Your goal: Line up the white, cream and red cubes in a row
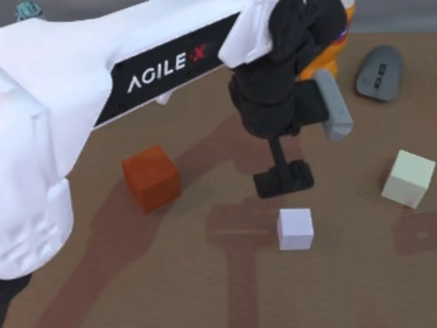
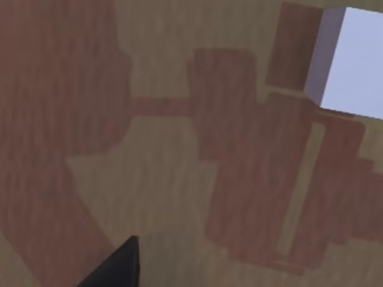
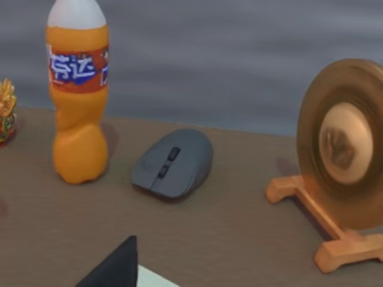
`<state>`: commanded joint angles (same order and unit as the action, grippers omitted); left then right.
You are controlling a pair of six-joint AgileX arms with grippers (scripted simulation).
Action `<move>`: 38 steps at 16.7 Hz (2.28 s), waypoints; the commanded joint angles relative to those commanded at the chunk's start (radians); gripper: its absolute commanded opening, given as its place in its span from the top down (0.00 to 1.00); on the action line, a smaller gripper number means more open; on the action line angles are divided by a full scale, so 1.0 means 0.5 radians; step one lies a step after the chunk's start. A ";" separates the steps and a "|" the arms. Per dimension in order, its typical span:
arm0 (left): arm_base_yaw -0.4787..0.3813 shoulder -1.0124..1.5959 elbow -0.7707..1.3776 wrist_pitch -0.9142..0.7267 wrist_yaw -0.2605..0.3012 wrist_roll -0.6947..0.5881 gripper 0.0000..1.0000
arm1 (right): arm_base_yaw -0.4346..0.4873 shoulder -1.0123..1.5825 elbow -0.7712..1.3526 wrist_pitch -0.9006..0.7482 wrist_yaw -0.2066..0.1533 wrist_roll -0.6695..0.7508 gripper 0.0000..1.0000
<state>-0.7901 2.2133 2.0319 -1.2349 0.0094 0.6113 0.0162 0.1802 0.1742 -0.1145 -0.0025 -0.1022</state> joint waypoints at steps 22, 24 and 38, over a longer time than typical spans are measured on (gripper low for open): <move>1.554 -4.211 -3.872 2.319 -0.028 -1.159 0.00 | 0.215 3.565 2.668 -1.898 0.010 -1.619 0.00; 1.599 -4.360 -4.004 2.420 -0.022 -1.202 0.00 | 0.223 3.685 2.777 -1.958 0.009 -1.679 0.00; 1.620 -4.427 -4.064 2.470 -0.019 -1.223 0.00 | 0.227 3.904 2.602 -1.590 0.010 -1.705 0.00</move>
<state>0.0200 0.0000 0.0000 0.0000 0.0000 0.0000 0.1295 2.1321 1.4755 -0.9096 0.0025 -0.9547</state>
